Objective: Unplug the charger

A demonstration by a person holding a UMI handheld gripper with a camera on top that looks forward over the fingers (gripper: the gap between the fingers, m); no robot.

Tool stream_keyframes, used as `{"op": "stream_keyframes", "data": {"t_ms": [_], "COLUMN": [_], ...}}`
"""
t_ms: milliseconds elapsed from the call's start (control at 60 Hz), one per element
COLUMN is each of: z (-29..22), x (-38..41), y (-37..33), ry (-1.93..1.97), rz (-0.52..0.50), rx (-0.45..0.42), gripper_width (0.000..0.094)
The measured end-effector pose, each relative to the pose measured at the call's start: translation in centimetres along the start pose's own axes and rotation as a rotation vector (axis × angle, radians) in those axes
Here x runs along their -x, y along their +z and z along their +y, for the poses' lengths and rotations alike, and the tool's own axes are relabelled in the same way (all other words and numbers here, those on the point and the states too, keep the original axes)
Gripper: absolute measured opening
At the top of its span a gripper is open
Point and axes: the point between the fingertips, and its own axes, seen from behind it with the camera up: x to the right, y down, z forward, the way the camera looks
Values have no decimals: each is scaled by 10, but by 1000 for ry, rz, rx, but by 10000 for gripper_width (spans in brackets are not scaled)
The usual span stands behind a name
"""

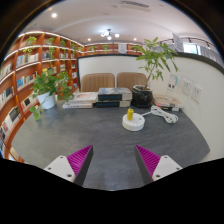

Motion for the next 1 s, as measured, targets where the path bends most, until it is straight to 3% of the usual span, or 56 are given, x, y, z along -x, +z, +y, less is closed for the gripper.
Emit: {"op": "stream_keyframes", "data": {"t_ms": [267, 383, 433, 483, 500, 533, 733, 833, 983, 1000], "z": [-56, -79, -78, -70, -76, -81, -81, -91, -270, -267], "x": [-73, -74, -71, -70, -72, -75, -72, -70, -112, -103], "y": [136, 183, 199, 209, 211, 213, 214, 211, 153, 132], "ry": [-2, 5, 10, 5, -7, -34, -71, -19, 34, 36], "rz": [35, 2, -18, -26, -18, -7, 30, -10, -23, -7], "rx": [-16, -41, -23, 23, 1, -24, -34, 4, -302, -323], "gripper_width": [782, 696, 604, 427, 358, 111, 40, 30, 35, 36]}}
